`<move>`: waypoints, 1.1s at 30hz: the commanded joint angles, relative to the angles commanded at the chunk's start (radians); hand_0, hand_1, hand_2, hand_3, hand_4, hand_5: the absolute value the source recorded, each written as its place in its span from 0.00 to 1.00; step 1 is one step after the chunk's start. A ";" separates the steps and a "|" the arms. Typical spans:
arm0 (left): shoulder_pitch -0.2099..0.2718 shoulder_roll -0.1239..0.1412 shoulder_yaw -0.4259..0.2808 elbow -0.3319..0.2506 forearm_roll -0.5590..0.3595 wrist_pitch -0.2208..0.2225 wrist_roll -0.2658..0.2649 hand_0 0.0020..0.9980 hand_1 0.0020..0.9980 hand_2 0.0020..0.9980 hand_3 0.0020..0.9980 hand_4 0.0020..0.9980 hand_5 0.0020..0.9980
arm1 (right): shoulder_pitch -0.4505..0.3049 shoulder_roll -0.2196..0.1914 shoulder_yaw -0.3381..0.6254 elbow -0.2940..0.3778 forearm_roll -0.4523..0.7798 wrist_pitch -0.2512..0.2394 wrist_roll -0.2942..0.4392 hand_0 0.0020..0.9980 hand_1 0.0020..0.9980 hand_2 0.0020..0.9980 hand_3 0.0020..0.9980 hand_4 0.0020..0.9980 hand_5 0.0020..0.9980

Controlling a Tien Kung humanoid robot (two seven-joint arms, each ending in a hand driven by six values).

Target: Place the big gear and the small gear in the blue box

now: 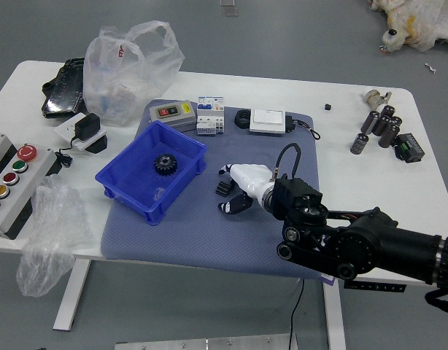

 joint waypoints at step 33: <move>-0.003 -0.001 0.001 0.000 -0.005 0.001 -0.002 0.63 0.48 0.53 0.70 0.74 0.51 | 0.058 0.006 0.118 0.003 -0.090 -0.101 0.067 0.19 0.27 0.39 0.41 0.54 0.17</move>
